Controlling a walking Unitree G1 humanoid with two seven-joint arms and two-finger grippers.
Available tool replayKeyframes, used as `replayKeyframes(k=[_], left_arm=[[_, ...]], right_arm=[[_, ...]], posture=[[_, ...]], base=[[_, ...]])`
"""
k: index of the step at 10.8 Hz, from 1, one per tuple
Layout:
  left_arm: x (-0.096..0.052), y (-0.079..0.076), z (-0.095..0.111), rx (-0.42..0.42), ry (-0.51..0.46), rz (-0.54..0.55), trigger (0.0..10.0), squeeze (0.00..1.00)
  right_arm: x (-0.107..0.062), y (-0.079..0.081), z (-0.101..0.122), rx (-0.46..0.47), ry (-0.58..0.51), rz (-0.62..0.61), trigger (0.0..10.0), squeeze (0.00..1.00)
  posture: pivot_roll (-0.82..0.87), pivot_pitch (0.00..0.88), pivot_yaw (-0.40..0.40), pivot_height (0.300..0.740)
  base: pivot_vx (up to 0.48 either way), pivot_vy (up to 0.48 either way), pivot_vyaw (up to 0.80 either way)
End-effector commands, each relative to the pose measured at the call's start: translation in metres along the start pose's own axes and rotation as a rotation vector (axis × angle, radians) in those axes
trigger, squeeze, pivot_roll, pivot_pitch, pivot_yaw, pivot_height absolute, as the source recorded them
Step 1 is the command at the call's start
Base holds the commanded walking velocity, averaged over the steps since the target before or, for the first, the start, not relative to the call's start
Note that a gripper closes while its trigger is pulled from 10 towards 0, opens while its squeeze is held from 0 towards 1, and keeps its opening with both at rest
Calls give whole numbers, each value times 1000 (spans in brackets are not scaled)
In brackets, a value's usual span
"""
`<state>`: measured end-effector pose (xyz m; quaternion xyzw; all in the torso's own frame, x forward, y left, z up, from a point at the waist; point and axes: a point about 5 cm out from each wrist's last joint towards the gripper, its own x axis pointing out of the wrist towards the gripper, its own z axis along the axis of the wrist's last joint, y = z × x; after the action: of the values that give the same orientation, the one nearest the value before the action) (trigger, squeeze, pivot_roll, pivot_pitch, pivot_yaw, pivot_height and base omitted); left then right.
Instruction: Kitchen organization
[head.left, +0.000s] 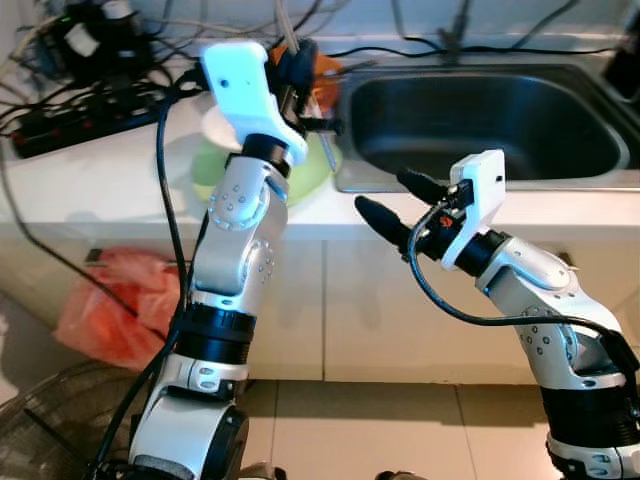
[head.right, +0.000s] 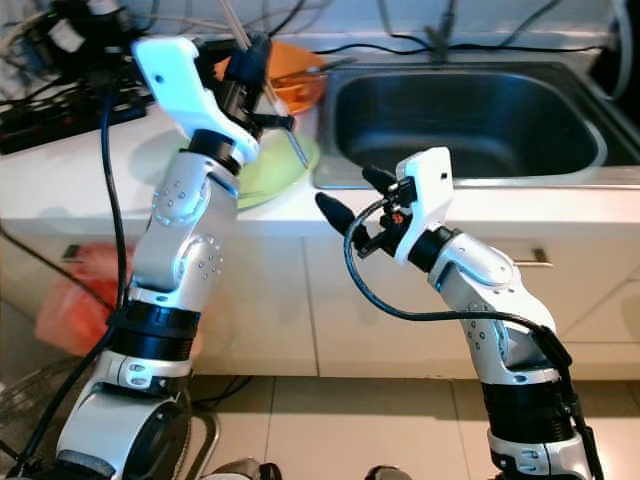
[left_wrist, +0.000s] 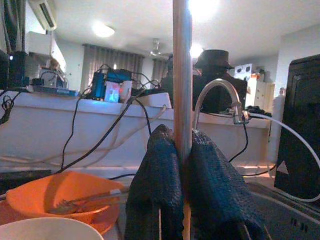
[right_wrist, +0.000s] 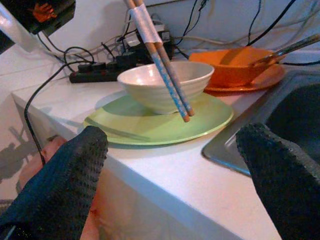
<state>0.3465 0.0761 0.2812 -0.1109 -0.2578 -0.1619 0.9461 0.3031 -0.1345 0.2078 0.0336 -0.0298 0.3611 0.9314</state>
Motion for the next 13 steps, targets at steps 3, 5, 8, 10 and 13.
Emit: replayKeyframes(k=[3,5,8,10,13], left_arm=[[-4,5,1,37,-13,28,0,0],[-5,4,1,39,-17,34,0,0],[-8,4,0,31,-9,51,0,0],[-10,5,-3,29,5,57,0,0],[-9,10,-6,32,21,71,0,0]], right_arm=[[3,1,5,-18,-26,0,10000,769],[3,1,6,-18,-28,-2,10000,769],[4,2,6,-17,-30,-2,10000,773],[5,4,6,-14,-33,3,10000,773],[5,2,9,-18,-46,-6,10000,769]], posture=[[-10,47,68,740],[-12,49,68,740],[-14,49,65,740],[-12,49,64,740],[-14,49,64,740]], base=[[0,-86,0],[0,-294,0],[0,-388,0],[0,-377,0],[0,-376,0]])
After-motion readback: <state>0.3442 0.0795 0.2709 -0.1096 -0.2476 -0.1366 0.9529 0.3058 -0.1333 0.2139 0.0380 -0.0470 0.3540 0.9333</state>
